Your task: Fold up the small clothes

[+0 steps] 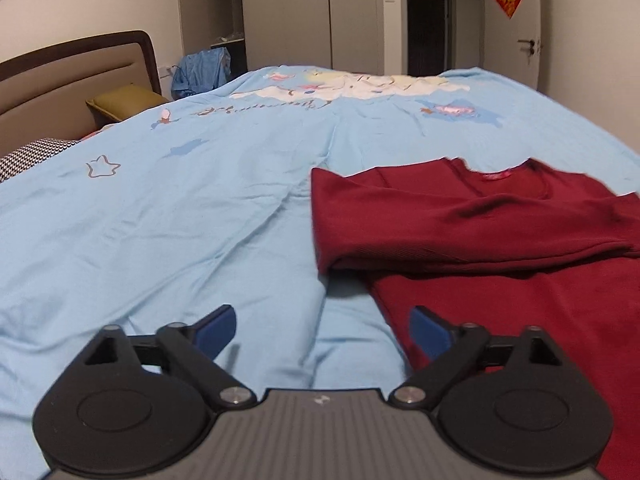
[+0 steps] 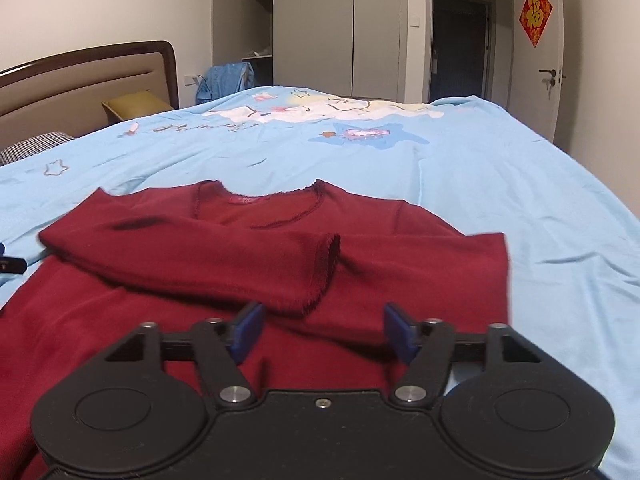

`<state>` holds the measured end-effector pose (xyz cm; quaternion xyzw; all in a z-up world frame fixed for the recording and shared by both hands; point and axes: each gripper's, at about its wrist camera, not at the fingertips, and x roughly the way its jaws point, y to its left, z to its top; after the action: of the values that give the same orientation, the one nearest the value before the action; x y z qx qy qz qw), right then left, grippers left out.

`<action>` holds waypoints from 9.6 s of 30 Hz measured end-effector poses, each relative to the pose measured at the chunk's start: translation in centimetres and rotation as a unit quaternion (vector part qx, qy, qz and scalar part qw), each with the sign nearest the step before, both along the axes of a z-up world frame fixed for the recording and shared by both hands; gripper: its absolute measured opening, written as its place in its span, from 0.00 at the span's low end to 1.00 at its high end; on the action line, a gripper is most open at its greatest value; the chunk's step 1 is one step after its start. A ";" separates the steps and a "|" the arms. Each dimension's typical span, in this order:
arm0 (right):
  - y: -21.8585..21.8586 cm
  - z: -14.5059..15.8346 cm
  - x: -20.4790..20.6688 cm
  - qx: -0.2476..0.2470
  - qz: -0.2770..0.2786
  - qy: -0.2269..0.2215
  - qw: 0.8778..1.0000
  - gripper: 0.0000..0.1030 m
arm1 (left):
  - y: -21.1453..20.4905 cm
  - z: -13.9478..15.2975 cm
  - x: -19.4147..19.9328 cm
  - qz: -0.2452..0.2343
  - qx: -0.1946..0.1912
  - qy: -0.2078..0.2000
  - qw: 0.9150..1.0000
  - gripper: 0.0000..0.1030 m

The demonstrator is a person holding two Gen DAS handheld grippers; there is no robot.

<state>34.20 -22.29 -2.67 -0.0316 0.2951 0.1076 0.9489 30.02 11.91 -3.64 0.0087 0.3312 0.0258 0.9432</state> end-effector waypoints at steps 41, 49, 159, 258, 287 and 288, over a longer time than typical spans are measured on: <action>-0.8 -1.7 -26.1 0.016 -0.030 0.062 0.998 0.04 | -4.4 -3.2 -17.8 -0.046 -0.154 0.116 0.980 0.06; -2.9 1.5 -27.4 -0.031 -0.051 0.013 0.998 0.03 | -3.8 0.8 -20.1 -0.037 -0.106 0.080 0.990 0.04; 2.5 -2.2 -29.5 -0.301 0.104 -0.115 0.941 0.04 | -11.0 4.2 -23.5 -0.152 0.163 -0.147 0.964 0.03; -4.2 -1.8 7.5 -0.062 -0.127 -0.011 0.990 0.98 | -2.1 -1.2 12.5 0.062 -0.061 0.055 0.995 0.98; -5.1 -5.6 6.8 -0.020 -0.158 -0.023 0.987 0.99 | -2.2 -4.0 11.4 0.071 -0.068 0.011 0.995 1.00; -5.2 -5.4 6.4 -0.012 -0.158 -0.029 0.987 0.99 | -2.3 -3.9 11.4 0.070 -0.067 0.013 0.995 1.00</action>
<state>40.63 -27.54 -8.11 0.0005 0.2705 -0.0479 0.9615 41.42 9.65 -7.50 -0.0773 0.3439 0.0698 0.9332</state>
